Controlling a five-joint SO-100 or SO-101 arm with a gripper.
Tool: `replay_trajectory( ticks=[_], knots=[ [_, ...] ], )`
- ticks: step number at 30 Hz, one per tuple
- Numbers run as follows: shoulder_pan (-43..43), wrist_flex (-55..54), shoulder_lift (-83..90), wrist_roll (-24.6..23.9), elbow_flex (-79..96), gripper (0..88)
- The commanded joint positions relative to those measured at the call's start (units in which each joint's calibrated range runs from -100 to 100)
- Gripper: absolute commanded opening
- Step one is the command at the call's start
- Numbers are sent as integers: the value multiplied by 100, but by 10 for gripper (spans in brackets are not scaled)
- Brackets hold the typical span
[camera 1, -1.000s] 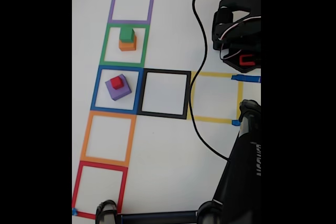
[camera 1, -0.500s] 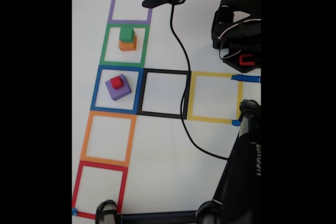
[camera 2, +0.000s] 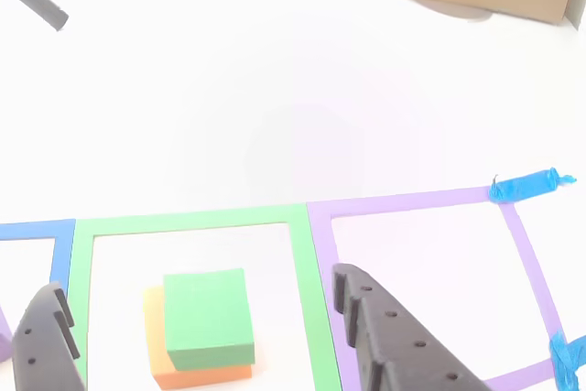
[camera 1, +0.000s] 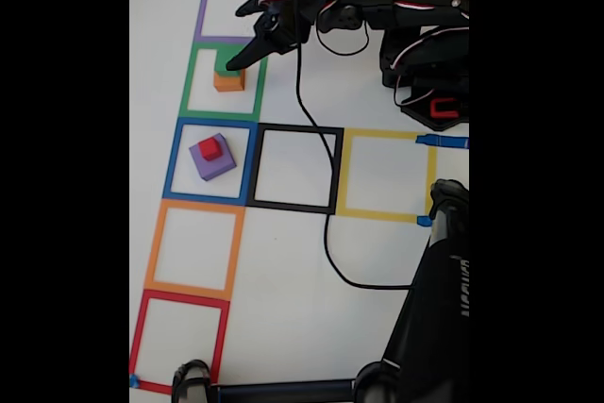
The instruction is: Tower of hanoi
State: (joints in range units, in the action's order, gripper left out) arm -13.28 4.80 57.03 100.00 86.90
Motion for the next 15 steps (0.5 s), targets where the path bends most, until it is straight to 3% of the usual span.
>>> replay_trajectory(
  ticks=[1, 15],
  knots=[
    [82, -1540, -959, 0, 83, 346],
    [245, -3978, -3446, 0, 110, 331]
  ],
)
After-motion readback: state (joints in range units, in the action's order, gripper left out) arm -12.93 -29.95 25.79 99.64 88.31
